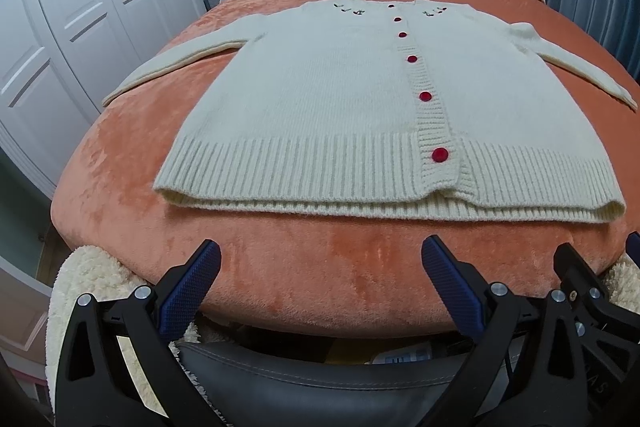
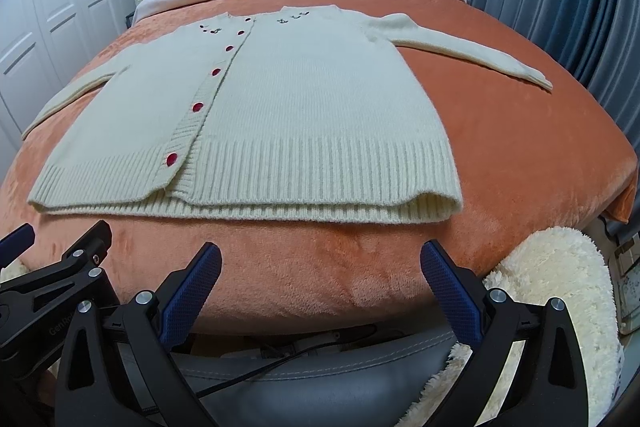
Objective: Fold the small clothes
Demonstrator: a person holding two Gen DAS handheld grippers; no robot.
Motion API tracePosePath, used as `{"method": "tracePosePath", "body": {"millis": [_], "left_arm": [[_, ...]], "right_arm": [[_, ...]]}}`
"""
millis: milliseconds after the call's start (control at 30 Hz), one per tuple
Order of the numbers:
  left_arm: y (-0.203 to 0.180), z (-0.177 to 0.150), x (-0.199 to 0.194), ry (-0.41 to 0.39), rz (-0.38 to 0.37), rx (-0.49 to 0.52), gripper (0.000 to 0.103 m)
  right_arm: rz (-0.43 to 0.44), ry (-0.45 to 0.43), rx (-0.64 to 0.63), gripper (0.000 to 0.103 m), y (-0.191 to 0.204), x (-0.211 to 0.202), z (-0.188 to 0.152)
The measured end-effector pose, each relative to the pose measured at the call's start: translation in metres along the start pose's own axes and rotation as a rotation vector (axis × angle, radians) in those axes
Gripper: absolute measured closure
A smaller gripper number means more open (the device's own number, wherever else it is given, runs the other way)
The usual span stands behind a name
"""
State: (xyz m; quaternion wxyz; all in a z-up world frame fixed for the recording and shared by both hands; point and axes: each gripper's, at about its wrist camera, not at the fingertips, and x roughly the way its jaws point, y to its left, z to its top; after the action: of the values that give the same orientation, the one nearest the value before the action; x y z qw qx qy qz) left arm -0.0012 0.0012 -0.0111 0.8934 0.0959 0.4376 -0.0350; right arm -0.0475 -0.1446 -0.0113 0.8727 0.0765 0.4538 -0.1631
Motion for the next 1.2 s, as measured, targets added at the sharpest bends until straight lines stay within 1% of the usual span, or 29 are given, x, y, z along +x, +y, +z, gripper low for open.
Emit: {"method": "tracePosePath", "body": {"millis": [1200], "left_arm": [[0.001,-0.0046,0.0051,0.007,0.007,-0.001,0.005]], "right_arm": [[-0.004,0.013,-0.014,0.005,0.0017,0.0005,-0.0017]]}}
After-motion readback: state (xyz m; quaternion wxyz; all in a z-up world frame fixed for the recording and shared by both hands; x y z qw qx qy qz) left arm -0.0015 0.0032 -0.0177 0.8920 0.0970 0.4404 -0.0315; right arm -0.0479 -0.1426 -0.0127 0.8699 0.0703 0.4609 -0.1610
